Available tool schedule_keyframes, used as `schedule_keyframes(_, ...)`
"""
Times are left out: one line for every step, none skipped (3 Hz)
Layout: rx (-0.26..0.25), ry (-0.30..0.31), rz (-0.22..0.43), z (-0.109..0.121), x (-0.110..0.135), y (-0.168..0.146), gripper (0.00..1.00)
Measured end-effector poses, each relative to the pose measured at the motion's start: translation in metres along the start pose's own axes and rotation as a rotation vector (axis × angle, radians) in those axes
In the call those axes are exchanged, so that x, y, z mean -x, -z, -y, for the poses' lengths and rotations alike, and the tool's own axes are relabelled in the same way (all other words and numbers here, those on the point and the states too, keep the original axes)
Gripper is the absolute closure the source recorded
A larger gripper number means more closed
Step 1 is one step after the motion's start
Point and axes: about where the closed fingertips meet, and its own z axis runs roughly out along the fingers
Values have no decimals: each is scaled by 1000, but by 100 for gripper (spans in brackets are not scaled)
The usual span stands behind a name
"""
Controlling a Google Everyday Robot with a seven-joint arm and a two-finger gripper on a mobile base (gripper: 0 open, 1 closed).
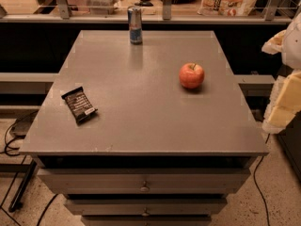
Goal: Pick rxbar chocolate
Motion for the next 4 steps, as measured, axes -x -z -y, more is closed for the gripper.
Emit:
schedule_keyframes(0,0,0,0,0,0,0)
schedule_keyframes(47,13,146,-5,37,-11,0)
schedule_keyframes(116,50,300,-14,90,-25,0)
schedule_keyframes(197,130,417,-32,173,-51,0)
